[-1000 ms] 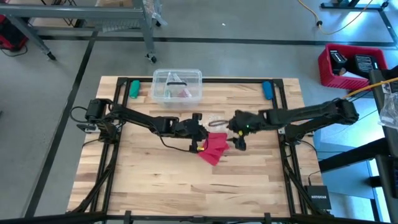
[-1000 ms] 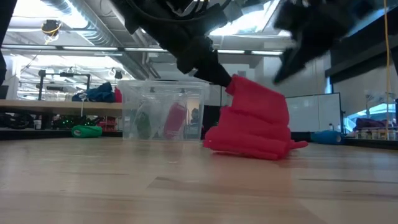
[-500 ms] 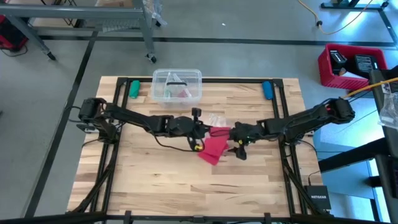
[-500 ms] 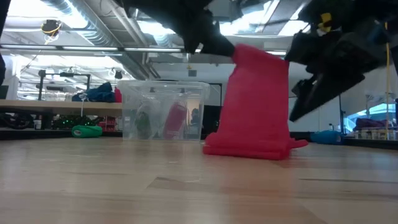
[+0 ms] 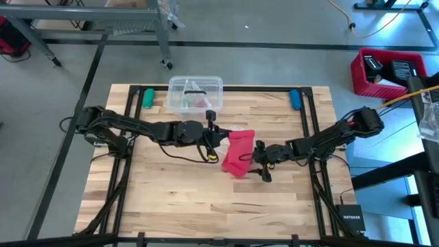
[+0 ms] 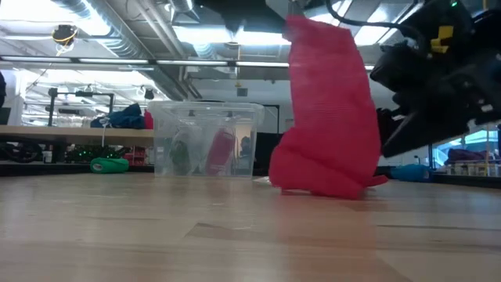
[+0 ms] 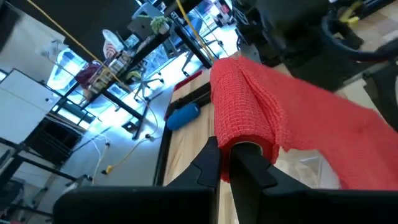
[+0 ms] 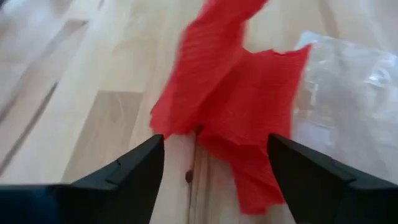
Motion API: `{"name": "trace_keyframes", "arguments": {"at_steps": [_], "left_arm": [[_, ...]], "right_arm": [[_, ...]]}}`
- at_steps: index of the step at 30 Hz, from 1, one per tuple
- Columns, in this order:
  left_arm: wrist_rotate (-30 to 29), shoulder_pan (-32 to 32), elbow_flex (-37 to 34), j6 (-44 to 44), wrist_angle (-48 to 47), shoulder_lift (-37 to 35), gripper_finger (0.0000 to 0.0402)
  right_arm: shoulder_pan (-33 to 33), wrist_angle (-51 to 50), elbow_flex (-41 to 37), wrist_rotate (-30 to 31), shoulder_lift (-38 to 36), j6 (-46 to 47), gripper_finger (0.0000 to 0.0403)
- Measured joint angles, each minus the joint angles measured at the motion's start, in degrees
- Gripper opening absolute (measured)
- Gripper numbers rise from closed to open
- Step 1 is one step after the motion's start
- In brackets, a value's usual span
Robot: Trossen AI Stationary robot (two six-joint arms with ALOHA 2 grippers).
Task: Roll bandage
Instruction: Roll the red bandage
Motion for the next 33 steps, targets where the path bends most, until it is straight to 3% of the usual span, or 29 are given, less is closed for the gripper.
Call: {"name": "trace_keyframes", "arguments": {"at_steps": [10,15,17,19,24,33], "left_arm": [[-0.1,-0.33,-0.01,-0.21,0.49,-1.04,0.0013],[-0.09,-0.32,-0.01,-0.43,0.32,-1.13,0.0013],[-0.65,-0.49,-0.01,-0.54,1.48,-1.52,0.0013],[-1.84,-0.87,-0.05,-0.4,3.39,-2.56,0.0013],[-4.27,-0.58,-0.03,2.72,5.6,-7.29,0.0013],[-9.88,4.8,-0.01,6.96,4.87,-10.37,0.0013]], "right_arm": [[-0.07,0.95,4.2,7.48,9.83,-7.74,0.0205],[-0.07,0.65,6.39,6.12,9.8,-5.59,0.0102],[-0.07,0.53,6.51,2.47,8.96,-4.68,0.0044],[0.34,-0.32,6.54,-0.69,7.61,-3.72,0.0012],[3.82,-1.99,6.54,-0.8,1.01,0.58,0.0011],[9.59,-6.99,9.35,-2.44,-17.73,6.27,0.0004]]}}
